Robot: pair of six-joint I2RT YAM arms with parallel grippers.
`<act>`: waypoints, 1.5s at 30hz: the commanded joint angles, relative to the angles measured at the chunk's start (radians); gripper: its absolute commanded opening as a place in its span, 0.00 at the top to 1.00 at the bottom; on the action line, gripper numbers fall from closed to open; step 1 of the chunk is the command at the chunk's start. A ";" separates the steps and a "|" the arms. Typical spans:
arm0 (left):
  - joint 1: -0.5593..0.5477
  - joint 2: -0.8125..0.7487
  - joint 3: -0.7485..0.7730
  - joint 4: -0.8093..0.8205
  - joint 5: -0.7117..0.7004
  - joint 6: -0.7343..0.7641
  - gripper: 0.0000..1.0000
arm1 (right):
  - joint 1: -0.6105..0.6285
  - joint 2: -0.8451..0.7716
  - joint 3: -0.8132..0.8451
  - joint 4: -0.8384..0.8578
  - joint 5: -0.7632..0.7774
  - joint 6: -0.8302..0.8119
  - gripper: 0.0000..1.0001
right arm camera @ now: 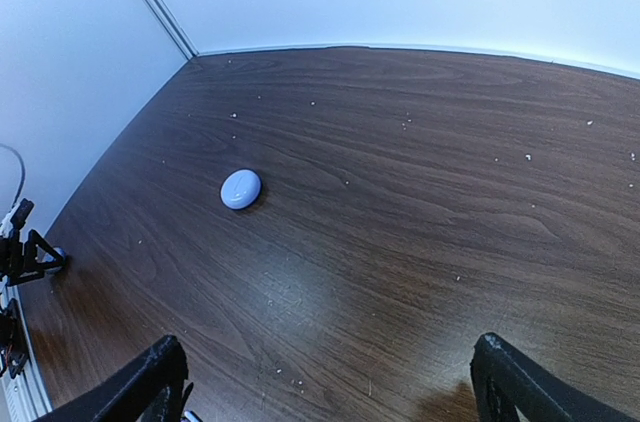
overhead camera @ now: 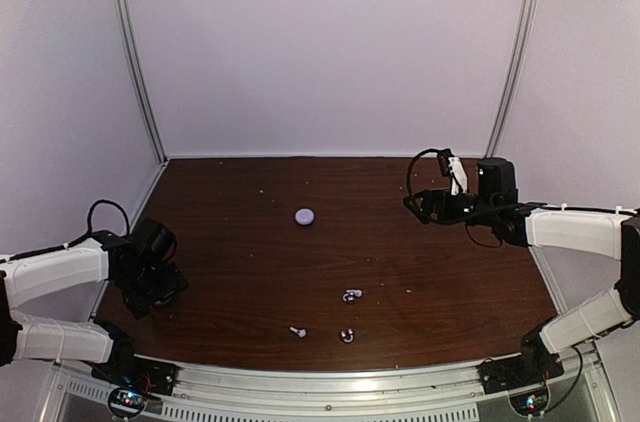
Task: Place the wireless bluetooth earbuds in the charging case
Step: Pick up the charging case from the center of the board.
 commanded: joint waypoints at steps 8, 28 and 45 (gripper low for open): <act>0.028 0.020 -0.036 0.090 0.005 0.062 0.09 | 0.004 0.001 0.020 -0.014 0.027 -0.007 0.00; 0.120 0.107 -0.023 0.166 0.009 0.159 0.24 | 0.006 0.000 0.019 -0.025 0.020 -0.003 0.00; -0.084 0.169 0.063 0.489 0.174 0.403 0.43 | 0.021 -0.013 -0.019 0.028 -0.056 0.004 0.01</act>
